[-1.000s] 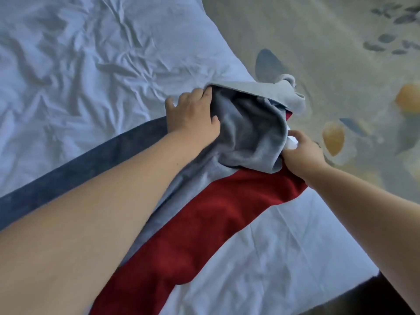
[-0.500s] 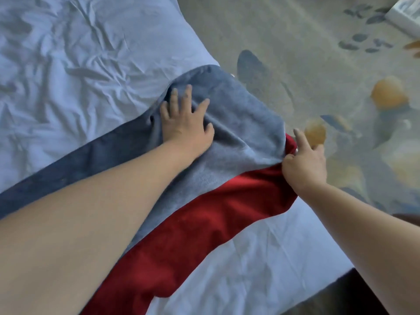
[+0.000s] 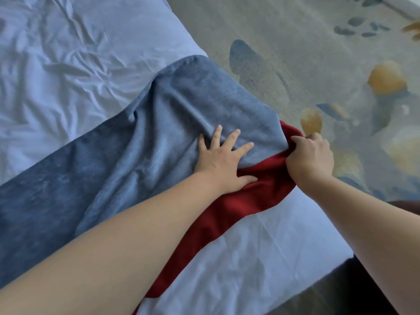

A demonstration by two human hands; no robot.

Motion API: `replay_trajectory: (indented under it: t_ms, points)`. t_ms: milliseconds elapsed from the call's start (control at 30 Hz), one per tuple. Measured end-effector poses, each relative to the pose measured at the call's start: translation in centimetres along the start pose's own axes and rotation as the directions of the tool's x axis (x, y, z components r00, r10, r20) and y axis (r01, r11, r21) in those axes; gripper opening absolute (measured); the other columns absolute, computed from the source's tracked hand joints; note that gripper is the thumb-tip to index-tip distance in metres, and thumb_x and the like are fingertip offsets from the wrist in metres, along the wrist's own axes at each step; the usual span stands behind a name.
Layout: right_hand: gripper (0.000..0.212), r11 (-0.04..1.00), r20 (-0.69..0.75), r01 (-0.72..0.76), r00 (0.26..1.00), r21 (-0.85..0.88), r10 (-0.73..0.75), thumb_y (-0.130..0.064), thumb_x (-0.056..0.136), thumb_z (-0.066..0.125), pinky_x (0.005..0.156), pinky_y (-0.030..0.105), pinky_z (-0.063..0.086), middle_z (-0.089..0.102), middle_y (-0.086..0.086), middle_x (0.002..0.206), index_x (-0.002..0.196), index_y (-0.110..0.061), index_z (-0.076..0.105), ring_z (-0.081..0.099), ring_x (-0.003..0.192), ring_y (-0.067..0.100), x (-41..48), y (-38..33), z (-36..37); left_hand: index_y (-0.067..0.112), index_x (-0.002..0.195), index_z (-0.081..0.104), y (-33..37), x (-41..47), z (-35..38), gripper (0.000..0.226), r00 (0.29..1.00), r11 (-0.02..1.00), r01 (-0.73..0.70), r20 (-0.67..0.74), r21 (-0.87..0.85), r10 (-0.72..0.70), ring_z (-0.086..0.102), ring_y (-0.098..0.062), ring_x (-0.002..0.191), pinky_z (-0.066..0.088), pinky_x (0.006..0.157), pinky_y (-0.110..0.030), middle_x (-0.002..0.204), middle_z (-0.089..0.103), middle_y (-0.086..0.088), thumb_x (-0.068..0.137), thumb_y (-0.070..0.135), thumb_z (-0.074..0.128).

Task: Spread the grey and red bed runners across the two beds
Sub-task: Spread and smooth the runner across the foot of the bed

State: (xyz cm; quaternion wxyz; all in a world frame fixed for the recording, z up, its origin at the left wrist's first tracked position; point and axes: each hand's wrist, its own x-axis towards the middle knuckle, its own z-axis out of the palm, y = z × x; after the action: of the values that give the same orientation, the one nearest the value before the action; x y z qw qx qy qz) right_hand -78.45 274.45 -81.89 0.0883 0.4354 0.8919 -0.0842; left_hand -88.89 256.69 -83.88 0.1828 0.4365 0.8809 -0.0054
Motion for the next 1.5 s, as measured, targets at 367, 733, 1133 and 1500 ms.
replay_trajectory:
  t_ms: [367,733,1133,1500]
  points:
    - [0.063,0.967,0.092,0.175,0.983,-0.185,-0.161,-0.017,0.088,0.049,0.123,0.047,0.013,0.035,0.018,0.154,0.15,-0.017,0.035,0.016,0.15,0.039,-2.6,0.0,0.8,0.059,0.15,0.016,0.1,0.3,2.7,0.1,0.996,0.991,0.074,-0.041,-0.11,-0.079,-0.013,-0.029,0.154,-0.003,0.114,-0.072,0.167,0.001,0.02,0.061,0.099,0.04]
    - [0.036,0.992,0.203,0.11,0.972,0.055,-0.119,-0.011,0.092,0.04,0.094,0.047,0.042,0.053,0.018,0.124,0.127,-0.014,0.046,0.051,0.117,0.039,1.2,-1.7,2.1,0.052,0.151,0.026,1.5,0.7,2.2,0.098,0.992,0.993,0.121,-0.043,-0.014,-0.122,-0.009,-0.036,0.153,-0.004,0.112,-0.075,0.168,0.011,0.01,0.069,0.101,0.007]
    - [0.01,0.864,0.339,0.37,0.809,0.342,-0.48,-0.016,0.086,0.047,0.07,0.036,0.033,0.058,0.008,0.11,0.094,-0.02,0.041,0.053,0.102,0.033,7.3,1.5,3.0,0.041,0.152,0.037,7.7,3.4,1.6,0.062,0.941,0.96,0.28,-0.199,0.0,-0.274,0.009,-0.036,0.155,0.003,0.117,-0.07,0.169,0.015,-0.001,0.098,0.069,0.026]
    - [0.05,0.92,0.611,0.033,0.738,0.391,-0.286,-0.026,0.099,0.058,0.101,0.035,0.04,0.056,0.015,0.138,0.146,-0.018,0.043,0.054,0.126,0.033,12.1,4.1,5.3,0.037,0.099,0.077,10.3,9.8,1.6,0.036,0.955,0.973,0.232,-0.187,-0.004,-0.229,0.03,-0.021,0.149,0.006,0.112,-0.075,0.133,0.059,0.02,0.088,0.061,0.051]
